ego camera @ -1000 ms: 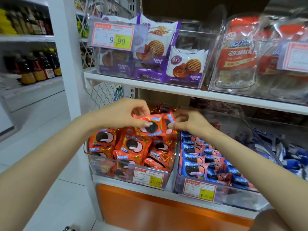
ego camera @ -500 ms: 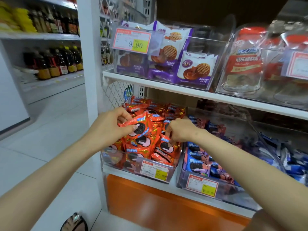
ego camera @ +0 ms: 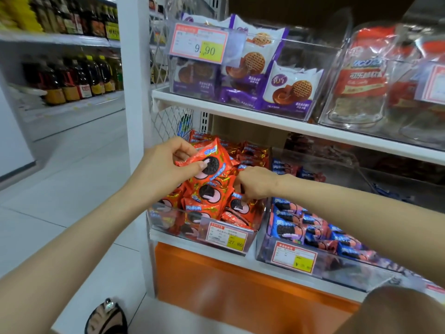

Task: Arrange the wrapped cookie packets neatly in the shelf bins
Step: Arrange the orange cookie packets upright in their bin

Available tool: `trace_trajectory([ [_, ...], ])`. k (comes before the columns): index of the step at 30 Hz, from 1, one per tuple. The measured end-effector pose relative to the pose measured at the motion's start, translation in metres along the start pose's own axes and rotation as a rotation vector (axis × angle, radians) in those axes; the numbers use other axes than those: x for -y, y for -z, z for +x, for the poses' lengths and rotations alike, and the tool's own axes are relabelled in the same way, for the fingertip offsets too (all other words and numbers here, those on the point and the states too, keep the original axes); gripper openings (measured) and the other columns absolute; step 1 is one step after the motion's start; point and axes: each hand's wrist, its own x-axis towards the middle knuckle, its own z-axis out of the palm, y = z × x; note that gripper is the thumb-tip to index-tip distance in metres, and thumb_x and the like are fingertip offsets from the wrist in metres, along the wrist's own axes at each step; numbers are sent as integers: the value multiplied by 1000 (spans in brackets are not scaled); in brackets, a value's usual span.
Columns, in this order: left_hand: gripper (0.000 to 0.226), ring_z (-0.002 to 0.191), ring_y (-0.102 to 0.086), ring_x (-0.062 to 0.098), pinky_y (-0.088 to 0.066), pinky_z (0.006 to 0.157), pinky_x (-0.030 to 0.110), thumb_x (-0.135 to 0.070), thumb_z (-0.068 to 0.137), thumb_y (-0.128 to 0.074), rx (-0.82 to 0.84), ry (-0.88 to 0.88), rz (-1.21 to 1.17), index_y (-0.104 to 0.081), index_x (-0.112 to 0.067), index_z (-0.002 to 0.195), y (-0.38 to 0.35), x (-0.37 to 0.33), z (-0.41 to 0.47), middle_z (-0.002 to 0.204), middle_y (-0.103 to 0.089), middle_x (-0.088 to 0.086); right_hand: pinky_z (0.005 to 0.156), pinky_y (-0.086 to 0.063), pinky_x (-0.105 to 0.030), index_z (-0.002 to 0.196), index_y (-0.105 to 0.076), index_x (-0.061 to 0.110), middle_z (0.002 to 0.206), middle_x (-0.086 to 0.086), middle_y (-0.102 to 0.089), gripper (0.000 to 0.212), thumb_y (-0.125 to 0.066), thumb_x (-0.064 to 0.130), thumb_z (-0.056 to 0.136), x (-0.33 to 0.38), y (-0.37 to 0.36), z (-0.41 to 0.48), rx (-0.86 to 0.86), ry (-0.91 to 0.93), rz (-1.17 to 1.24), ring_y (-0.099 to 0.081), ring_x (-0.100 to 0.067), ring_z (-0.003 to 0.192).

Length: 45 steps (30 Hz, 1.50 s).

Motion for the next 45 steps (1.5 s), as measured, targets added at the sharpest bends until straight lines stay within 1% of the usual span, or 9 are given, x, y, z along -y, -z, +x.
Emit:
trace_trajectory([
  [4, 21, 87, -57, 8, -43, 74, 19, -28, 78, -72, 4, -8, 6, -62, -18, 93, 1, -1, -4, 90, -62, -5, 69, -49, -30, 91, -73, 12, 88, -5, -71, 23, -68, 31, 80, -1, 13, -17, -91, -44, 89, -64, -23, 87],
  [7, 20, 88, -58, 10, -44, 74, 21, -27, 77, -73, 20, -12, -3, -62, -19, 92, 1, 0, -6, 90, -62, -4, 64, -46, -27, 82, -75, 14, 74, 2, -71, 36, -66, 49, 79, 12, 7, -27, 62, -32, 160, -64, -15, 77],
  [12, 17, 85, -58, 10, -43, 71, 18, -26, 76, -74, 27, -13, -5, -63, -20, 87, 1, 3, -8, 87, -63, -5, 45, -29, -25, 55, -48, 13, 52, 4, -46, 59, -62, 67, 73, 25, -10, -19, 62, -58, -34, -43, -14, 50],
  [17, 17, 81, -56, 2, -39, 65, 11, -26, 76, -74, 46, -29, 28, -59, -26, 82, 3, 5, -11, 84, -61, -11, 49, -35, -23, 62, -63, 16, 53, 9, -51, 41, -64, 52, 81, 22, -7, -17, 187, -42, 8, -48, -10, 56],
  [24, 17, 81, -56, 6, -41, 67, 17, -25, 76, -75, 39, -19, 22, -60, -25, 84, 10, 11, -13, 85, -62, -10, 79, -49, -22, 81, -75, 17, 74, 10, -72, 14, -62, 14, 83, 2, 4, -14, 255, -5, 276, -59, 5, 76],
  [28, 18, 84, -59, 10, -44, 70, 21, -27, 76, -74, 42, -13, 19, -61, -23, 87, 12, 13, -13, 87, -64, -5, 65, -38, -12, 89, -74, 10, 50, 17, -61, 13, -62, 10, 85, -5, 6, -8, 307, 6, 392, -53, 17, 56],
  [33, 17, 82, -58, 7, -43, 68, 20, -29, 76, -74, 49, -14, 13, -59, -27, 84, 13, 9, -12, 85, -62, -8, 76, -45, -16, 81, -72, 15, 74, 2, -69, 14, -62, 8, 88, -19, 17, -12, 353, 61, 516, -60, 4, 68],
  [37, 17, 78, -55, 5, -41, 65, 20, -31, 78, -72, 46, 35, 35, -58, -25, 84, 8, 12, -9, 85, -59, -10, 78, -40, -14, 74, -72, 21, 70, 13, -70, 15, -68, 11, 84, -38, 34, -28, 233, 59, 671, -62, 6, 72],
  [45, 14, 86, -61, 21, -53, 86, 36, -23, 86, -65, 274, 291, -387, -69, -11, 85, -21, 7, 0, 91, -67, 15, 74, -46, -16, 75, -68, 10, 71, 4, -67, 8, -63, 17, 75, -58, 33, -56, 80, 183, 1208, -61, -6, 69],
])
